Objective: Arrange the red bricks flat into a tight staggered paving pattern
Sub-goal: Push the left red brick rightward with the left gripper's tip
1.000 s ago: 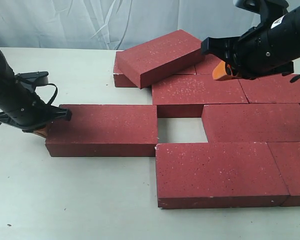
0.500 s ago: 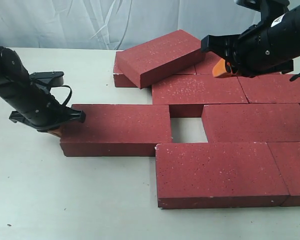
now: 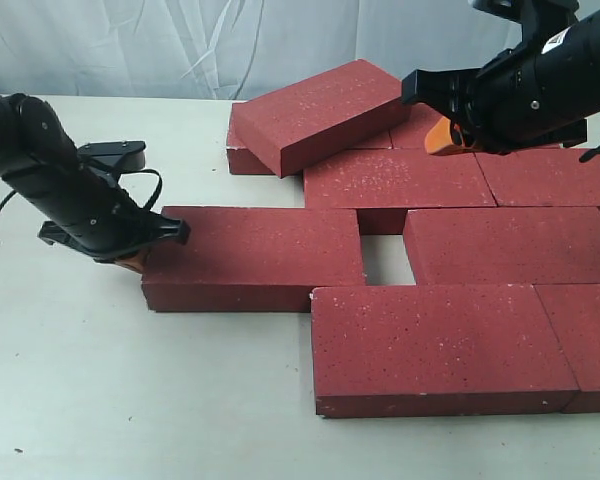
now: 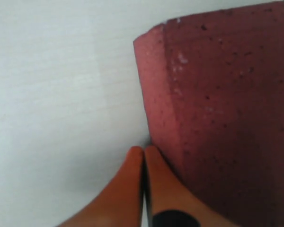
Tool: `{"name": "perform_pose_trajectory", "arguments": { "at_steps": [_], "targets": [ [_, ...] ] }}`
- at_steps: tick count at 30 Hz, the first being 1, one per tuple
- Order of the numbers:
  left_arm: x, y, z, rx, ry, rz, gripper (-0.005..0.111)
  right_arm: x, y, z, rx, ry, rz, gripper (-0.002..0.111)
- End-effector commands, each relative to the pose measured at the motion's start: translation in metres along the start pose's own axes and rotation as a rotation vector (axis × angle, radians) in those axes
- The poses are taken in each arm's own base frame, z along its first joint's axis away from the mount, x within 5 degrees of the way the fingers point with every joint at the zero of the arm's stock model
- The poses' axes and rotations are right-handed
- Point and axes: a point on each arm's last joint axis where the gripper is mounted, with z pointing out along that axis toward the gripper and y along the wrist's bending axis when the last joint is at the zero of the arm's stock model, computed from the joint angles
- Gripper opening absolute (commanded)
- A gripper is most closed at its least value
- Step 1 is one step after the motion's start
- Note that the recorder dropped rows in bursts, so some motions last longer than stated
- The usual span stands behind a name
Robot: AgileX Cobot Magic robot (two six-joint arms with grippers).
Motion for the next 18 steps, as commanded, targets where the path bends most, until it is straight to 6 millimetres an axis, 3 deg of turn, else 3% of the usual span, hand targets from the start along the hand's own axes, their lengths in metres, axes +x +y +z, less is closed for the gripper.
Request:
{"name": "perform_pose_trajectory", "arguments": {
  "at_steps": [1, 18],
  "targets": [
    [-0.0038, -0.0059, -0.0004, 0.036, -0.031, -0.033, 0.0, -0.0016, -0.0008, -0.0028, -0.001, -0.022, 0.003, -0.001],
    [-0.0046, -0.0102, -0.0006, 0.082, -0.04, 0.008, 0.0, -0.0018, -0.0008, -0.0028, -0.001, -0.024, -0.016, -0.001]
  ]
}}
